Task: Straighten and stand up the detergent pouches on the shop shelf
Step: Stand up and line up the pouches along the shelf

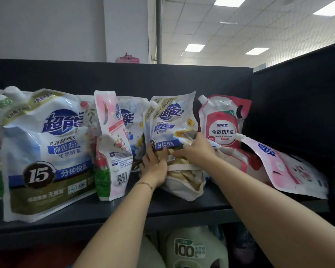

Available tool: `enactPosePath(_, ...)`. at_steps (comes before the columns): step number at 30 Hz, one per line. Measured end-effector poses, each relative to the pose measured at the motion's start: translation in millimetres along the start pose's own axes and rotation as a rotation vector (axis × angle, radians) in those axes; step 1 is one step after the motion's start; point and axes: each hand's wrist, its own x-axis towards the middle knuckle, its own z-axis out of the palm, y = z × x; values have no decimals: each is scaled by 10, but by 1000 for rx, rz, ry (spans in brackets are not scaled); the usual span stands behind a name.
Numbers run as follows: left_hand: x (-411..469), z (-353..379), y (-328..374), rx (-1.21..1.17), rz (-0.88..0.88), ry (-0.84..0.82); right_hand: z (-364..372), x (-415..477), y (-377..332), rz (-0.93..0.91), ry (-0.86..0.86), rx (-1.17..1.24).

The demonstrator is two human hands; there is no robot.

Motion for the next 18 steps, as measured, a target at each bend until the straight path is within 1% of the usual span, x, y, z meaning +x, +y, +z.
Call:
enactPosePath(3, -17, -2, -47, -42, 7, 25, 57, -105, -12, -93, 58, -106)
enactPosePath(5, -19, -7, -59, -105, 11, 64, 82, -170, -40, -139, 83, -126)
enactPosePath(7, -38, -21, -32, -181, 52, 109, 105, -237, -71, -169, 104, -149)
enactPosePath(10, -106, -73, 38, -329, 198, 201, 160, -346, -112, -192, 171, -172)
enactPosePath(12, -132, -72, 40, -416, 246, 251, 217, -418, -146, -232, 215, -194)
enactPosePath(14, -151, -98, 50, -536, 268, 311, 278, -482, -183, -320, 257, -202)
enactPosePath(16, -231, -173, 119, -676, 330, 362, 337, -546, -219, -397, 260, -183)
enactPosePath(18, -273, -237, 150, -802, 354, 376, 388, -589, -235, -422, 211, -134)
